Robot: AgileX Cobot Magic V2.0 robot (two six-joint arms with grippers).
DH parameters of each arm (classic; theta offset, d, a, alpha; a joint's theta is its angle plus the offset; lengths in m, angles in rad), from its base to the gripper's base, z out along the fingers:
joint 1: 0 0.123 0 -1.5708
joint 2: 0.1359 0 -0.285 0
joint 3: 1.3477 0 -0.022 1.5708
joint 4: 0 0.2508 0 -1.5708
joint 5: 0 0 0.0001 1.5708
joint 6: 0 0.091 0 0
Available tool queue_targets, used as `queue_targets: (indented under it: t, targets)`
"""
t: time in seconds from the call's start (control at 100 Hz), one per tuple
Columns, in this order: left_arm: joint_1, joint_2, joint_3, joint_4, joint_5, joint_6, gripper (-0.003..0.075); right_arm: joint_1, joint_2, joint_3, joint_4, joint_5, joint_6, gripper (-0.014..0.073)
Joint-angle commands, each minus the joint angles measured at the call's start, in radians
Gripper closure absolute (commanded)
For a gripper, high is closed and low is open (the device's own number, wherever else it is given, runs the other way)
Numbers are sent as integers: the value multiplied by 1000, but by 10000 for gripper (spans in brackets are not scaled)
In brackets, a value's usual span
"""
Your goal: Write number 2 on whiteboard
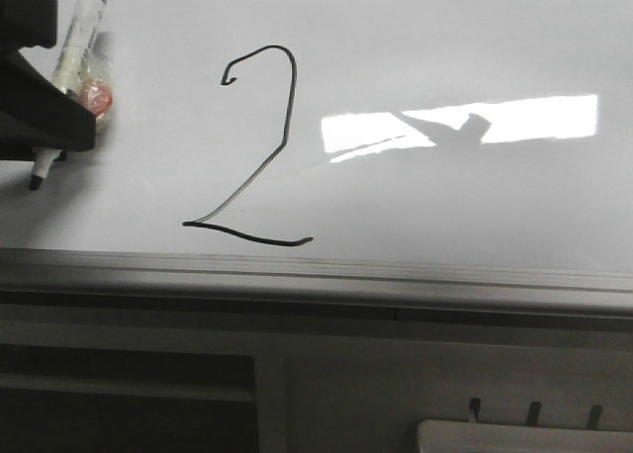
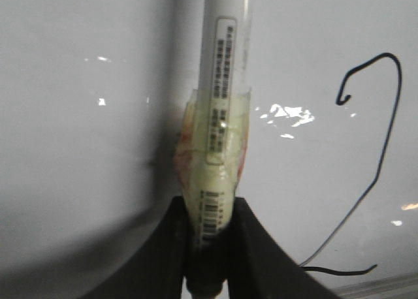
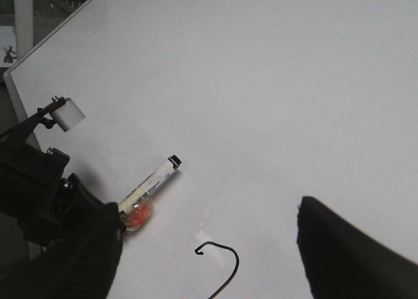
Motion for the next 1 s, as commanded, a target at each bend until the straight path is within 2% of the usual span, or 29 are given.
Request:
queue_targets:
  t: [0.0,0.6,0.69,0.86,0.93,0.99]
  targets:
    - [15,-9,-35,-15,-32,-5,741,-1,-3,-30,14,-37,-7,102]
    - [15,61,-35,-25,-45,-5,731,-1,-3,-30,14,-37,-7,102]
    - [15,61,-35,-3,-45,-5,655,-1,-3,-30,14,-37,-7,102]
    - [15,27,-35,2,-52,-5,388,-1,-3,-30,14,-37,-7,102]
    - [15,4,-35,4,-50,-5,339,-1,-3,-30,14,-37,-7,102]
    - [15,-19,-35,4,-41,-5,337,-1,-3,-30,14,-37,-7,102]
